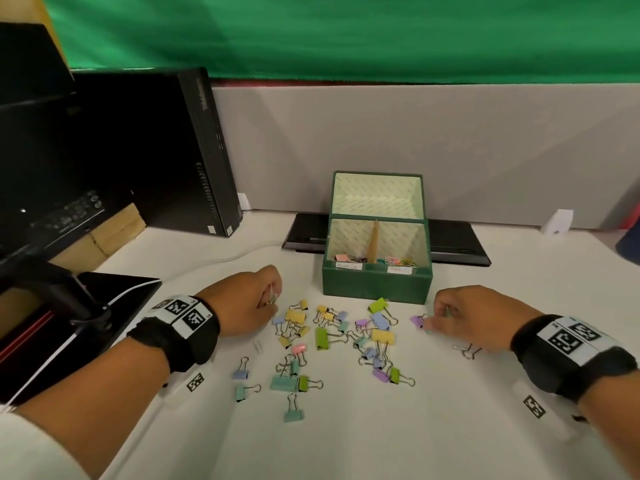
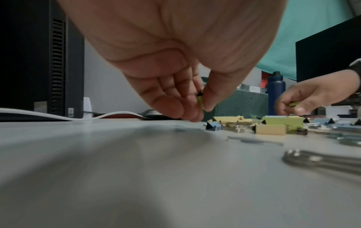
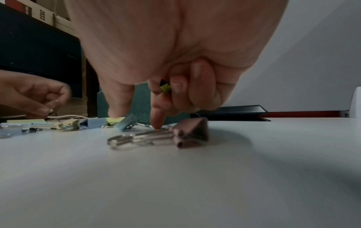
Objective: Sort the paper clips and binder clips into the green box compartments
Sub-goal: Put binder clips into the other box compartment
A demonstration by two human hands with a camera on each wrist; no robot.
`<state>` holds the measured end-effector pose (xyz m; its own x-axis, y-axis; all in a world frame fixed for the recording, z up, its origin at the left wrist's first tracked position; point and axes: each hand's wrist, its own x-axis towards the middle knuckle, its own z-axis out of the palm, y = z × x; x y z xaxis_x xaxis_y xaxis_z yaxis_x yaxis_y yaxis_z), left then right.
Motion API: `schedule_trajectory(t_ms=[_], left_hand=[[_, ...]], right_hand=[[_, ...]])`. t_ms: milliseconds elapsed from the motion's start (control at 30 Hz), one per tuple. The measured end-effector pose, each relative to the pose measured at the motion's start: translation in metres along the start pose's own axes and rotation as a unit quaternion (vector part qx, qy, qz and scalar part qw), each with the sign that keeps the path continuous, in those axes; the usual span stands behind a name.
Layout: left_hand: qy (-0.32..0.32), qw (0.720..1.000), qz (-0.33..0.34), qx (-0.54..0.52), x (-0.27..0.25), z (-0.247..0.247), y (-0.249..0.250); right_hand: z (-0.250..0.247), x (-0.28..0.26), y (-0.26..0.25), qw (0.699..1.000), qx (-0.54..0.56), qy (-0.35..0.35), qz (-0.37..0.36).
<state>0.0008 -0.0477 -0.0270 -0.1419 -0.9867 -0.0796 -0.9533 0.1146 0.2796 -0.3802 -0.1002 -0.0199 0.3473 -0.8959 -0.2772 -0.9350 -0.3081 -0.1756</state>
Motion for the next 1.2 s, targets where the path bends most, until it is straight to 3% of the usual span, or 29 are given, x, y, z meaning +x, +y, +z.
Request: schedule_trajectory(t_ms=[600, 867, 1067, 1133, 1200], left_hand=[[-0.081, 0.997, -0.007, 0.013, -0.005, 0.001, 0.010], [-0.074, 0.997, -0.007, 0.004, -0.004, 0.003, 0.008], [-0.031, 0.999, -0.007, 0.005, -0.003, 0.002, 0.006], [-0.024, 1.000, -0.006, 0.006, -0.002, 0.001, 0.006], [-0.016, 1.000, 0.000, 0.013, -0.003, 0.000, 0.007]], right_hand=[[-0.001, -0.004, 0.001, 0.992, 0.100, 0.065, -0.048], [-0.052, 0.012, -0.059, 0.954, 0.204, 0.121, -0.182], [-0.075, 0.072, -0.097, 0.970, 0.173, 0.106, -0.132], [-0.078, 0.076, -0.100, 0.975, 0.150, 0.097, -0.131], [-0.080, 0.065, -0.095, 0.972, 0.144, 0.132, -0.129]])
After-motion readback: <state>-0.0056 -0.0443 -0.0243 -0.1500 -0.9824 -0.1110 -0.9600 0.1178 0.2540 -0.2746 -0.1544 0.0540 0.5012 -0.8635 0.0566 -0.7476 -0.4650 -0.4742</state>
